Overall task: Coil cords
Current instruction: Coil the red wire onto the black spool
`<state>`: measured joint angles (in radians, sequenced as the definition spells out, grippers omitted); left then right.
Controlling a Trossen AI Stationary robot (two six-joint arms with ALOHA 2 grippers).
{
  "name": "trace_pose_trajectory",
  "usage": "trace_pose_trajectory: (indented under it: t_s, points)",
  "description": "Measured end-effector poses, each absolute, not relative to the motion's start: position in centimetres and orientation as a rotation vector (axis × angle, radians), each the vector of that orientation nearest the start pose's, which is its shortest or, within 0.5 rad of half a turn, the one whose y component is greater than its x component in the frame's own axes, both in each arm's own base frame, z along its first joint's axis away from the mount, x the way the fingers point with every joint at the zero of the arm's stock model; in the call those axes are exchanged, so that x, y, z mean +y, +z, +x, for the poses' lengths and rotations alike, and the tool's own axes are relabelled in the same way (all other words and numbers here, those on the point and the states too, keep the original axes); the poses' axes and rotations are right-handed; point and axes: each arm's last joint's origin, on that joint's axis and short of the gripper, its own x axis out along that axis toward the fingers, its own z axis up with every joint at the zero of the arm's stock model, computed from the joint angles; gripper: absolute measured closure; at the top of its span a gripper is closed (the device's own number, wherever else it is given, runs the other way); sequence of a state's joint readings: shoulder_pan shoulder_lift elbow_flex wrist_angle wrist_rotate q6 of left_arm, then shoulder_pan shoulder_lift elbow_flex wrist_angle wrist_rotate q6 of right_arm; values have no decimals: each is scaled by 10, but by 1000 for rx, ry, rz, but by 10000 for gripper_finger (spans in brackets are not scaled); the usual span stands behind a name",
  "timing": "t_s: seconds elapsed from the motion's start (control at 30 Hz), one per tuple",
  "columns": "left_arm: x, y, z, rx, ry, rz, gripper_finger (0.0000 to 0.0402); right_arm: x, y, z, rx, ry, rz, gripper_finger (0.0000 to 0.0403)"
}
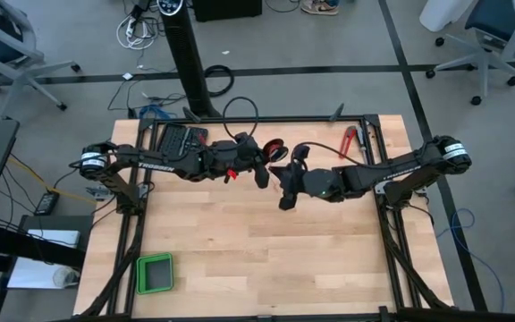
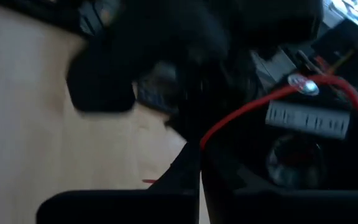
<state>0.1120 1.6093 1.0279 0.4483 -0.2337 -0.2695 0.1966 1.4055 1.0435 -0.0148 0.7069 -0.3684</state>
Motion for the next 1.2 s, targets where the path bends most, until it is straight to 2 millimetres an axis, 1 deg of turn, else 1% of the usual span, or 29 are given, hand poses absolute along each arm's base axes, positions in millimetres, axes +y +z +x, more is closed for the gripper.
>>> trace_pose_trajectory:
  t_s: [0.17,0.27,0.57,0.63,0.7,0.83,1.1,1.2]
  points:
    - [47,270,360,83,360,-254,400,31,301,311,414,-400,-468,400]
    - [47,270,360,85,360,-260,400,30,297,316,415,-390,-459,401]
    - [48,267,359,96,380,-312,400,34,270,331,509,-406,-524,402]
    - [47,268,360,92,378,-322,400,35,265,331,544,-446,-552,402]
    - [47,268,360,90,373,-334,400,36,261,329,582,-478,-576,402]
    - [47,267,360,96,357,-336,400,38,256,321,647,-537,-564,395]
    - [50,268,359,97,331,-339,400,39,255,296,750,-602,-425,358]
    - [50,268,359,98,318,-341,400,38,248,292,765,-617,-379,353]
